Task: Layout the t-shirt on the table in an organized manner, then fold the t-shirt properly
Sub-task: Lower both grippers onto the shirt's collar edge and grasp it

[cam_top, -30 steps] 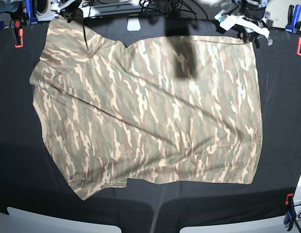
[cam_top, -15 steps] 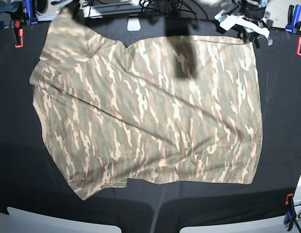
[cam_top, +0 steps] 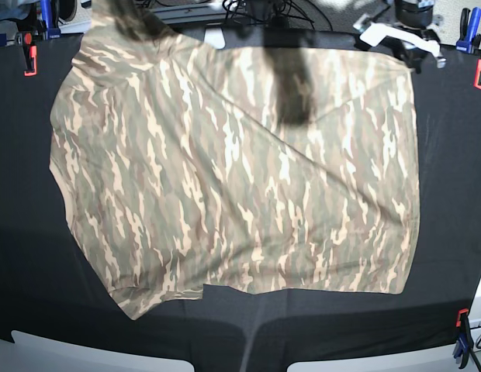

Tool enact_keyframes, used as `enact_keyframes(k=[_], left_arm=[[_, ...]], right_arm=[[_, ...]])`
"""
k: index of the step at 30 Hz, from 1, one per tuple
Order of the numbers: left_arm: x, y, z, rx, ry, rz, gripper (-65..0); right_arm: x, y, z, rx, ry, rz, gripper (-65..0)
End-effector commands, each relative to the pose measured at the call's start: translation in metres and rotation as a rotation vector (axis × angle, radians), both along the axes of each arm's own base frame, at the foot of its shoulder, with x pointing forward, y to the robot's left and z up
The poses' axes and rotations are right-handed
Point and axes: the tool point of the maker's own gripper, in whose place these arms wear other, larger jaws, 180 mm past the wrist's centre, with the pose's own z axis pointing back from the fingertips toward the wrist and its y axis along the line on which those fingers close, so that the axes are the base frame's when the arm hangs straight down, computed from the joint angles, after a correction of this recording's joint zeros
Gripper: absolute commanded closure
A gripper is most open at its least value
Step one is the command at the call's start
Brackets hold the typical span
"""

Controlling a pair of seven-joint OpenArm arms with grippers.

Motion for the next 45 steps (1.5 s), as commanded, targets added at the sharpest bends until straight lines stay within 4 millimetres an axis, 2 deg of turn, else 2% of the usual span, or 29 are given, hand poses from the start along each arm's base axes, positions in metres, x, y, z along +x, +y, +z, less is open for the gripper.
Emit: enact_keyframes(k=[1, 7, 12, 15, 20, 22, 25, 28, 32, 37, 41, 45], left_arm=[[-0.002, 0.004, 0.007, 0.022, -0.016, -0.004, 0.0], [-0.036, 0.008, 0.004, 0.068, 0.056, -0.027, 0.0], [-0.03, 0.015, 0.021, 0.131, -0.042, -0.016, 0.0], [-0.025, 0.013, 0.027, 0.128, -0.083, -0.031, 0.0], [-0.019, 0.005, 0.027, 0.105, -0.099, -0.066, 0.0], [-0.009, 0.002, 0.032, 0.084, -0.142, -0.073, 0.0], [0.013, -0.004, 0.038, 0.043, -0.207, -0.082, 0.0], [0.034, -0.013, 0.031, -0.087, -0.201, -0.063, 0.0], [0.069, -0.032, 0.026, -0.295, -0.191, -0.039, 0.0], [0.117, -0.043, 0.042, -0.419, -0.269, 0.015, 0.0], [0.142, -0.045, 0.054, -0.478, -0.306, 0.038, 0.0], [0.162, -0.045, 0.057, -0.519, -0.331, 0.048, 0.0]], right_arm=[[-0.003, 0.003, 0.009, 0.016, -0.017, 0.005, 0.0], [0.006, 0.008, 0.027, 0.029, -0.082, 0.002, 0.0], [0.017, 0.01, 0.036, 0.05, -0.115, 0.006, 0.0], [0.035, 0.001, 0.045, 0.048, -0.172, -0.01, 0.0], [0.084, -0.015, 0.067, 0.088, -0.349, -0.082, 0.0], [0.1, -0.021, 0.066, 0.122, -0.361, -0.112, 0.0], [0.121, -0.033, 0.051, 0.194, -0.324, -0.21, 0.0], [0.151, -0.037, 0.041, 0.293, -0.308, -0.295, 0.0], [0.197, -0.026, 0.038, 0.445, -0.318, -0.369, 0.0], [0.247, -0.01, 0.046, 0.595, -0.338, -0.432, 0.0], [0.277, -0.003, 0.055, 0.647, -0.372, -0.434, 0.0], [0.304, -0.006, 0.058, 0.658, -0.425, -0.452, 0.0]])
